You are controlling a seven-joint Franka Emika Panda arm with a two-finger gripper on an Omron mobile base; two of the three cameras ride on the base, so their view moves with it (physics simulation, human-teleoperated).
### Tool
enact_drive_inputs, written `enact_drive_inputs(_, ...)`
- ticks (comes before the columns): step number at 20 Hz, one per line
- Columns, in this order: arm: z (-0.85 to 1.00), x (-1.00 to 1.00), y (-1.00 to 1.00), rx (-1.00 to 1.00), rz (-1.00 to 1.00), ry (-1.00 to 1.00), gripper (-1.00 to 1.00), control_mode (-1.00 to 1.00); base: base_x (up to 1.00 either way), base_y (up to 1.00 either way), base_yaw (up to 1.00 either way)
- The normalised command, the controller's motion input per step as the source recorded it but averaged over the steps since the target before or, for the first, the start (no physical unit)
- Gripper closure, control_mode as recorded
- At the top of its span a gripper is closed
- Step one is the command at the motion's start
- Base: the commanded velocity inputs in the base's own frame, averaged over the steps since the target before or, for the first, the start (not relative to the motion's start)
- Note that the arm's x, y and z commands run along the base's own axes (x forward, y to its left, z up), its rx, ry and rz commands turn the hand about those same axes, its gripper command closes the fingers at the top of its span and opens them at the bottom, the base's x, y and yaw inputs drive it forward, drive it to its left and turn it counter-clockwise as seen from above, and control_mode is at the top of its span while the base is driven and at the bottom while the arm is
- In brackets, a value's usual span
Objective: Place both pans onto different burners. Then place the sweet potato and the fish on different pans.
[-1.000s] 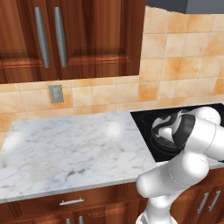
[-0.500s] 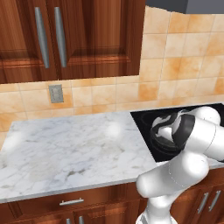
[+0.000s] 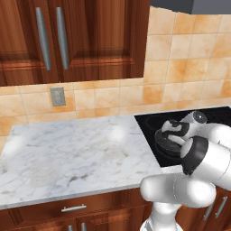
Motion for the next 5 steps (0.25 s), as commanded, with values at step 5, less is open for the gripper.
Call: enact_drive_inputs(5,0.56,-0.18,0.00,0.00,-0.01,0.00,-1.00,-1.00,0.00,0.00,0.00)
